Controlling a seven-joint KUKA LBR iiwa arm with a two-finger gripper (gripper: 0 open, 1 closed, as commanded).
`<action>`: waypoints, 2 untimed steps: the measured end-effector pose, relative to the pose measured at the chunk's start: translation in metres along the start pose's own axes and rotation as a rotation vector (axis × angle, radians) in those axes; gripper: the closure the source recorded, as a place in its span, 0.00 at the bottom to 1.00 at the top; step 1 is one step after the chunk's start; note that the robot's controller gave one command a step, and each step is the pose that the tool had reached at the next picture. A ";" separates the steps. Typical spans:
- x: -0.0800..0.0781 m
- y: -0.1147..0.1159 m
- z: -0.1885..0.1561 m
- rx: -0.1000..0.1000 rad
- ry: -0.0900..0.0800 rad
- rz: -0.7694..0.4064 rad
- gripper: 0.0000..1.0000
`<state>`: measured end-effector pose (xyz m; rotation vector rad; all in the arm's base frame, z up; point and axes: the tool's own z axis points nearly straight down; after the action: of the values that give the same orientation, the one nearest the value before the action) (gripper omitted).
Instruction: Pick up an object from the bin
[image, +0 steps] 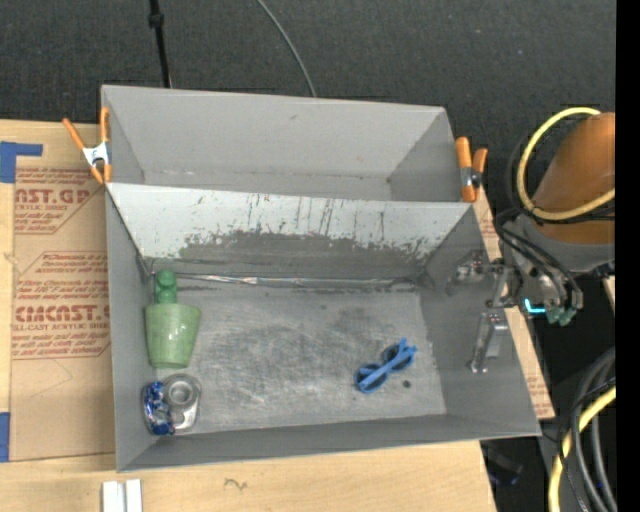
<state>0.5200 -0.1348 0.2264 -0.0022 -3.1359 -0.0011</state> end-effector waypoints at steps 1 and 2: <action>0.003 0.030 0.112 -0.002 0.001 0.009 0.00; 0.023 0.009 0.092 0.002 -0.006 -0.204 0.00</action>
Offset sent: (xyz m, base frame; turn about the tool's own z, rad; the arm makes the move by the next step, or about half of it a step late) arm -0.0020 0.0277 -0.1068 0.0100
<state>0.4968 -0.1257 0.1347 0.3172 -3.1258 0.0005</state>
